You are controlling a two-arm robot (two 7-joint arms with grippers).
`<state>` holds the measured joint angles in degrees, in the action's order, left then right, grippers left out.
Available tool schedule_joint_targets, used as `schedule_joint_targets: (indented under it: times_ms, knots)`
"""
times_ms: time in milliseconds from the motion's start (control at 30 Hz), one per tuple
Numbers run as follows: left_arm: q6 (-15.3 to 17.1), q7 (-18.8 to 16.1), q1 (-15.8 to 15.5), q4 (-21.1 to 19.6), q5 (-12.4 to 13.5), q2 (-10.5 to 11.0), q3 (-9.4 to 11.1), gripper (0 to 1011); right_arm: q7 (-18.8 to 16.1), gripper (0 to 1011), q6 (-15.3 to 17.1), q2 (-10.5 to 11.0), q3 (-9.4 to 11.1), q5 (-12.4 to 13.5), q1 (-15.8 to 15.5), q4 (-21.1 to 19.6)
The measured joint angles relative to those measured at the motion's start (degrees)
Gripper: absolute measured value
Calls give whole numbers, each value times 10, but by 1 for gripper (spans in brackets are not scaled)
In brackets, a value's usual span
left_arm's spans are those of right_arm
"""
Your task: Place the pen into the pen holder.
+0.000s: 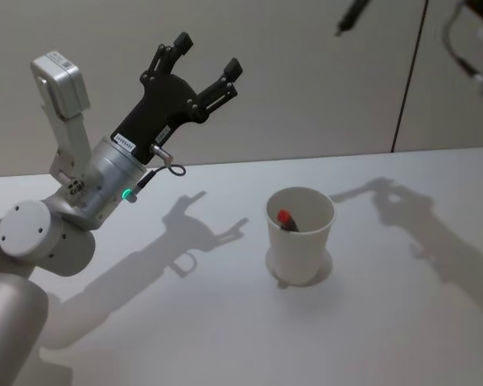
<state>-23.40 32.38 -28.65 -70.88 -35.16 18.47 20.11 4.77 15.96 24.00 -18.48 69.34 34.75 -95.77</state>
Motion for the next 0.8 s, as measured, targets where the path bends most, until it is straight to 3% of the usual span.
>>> schedule_joint_targets:
  times_ms: [233,467,800]
  knots:
    - [12,-12,0,-6,19,10,-10,1001,33,118,3,55,25,9,-33,-38]
    - [40,-25,-2,-16,52,29,-27,1001,41,118,31,87,36,12,-50,-55]
    - [98,-31,-8,-25,109,66,-60,1001,14,118,75,95,30,4,-49,-57]
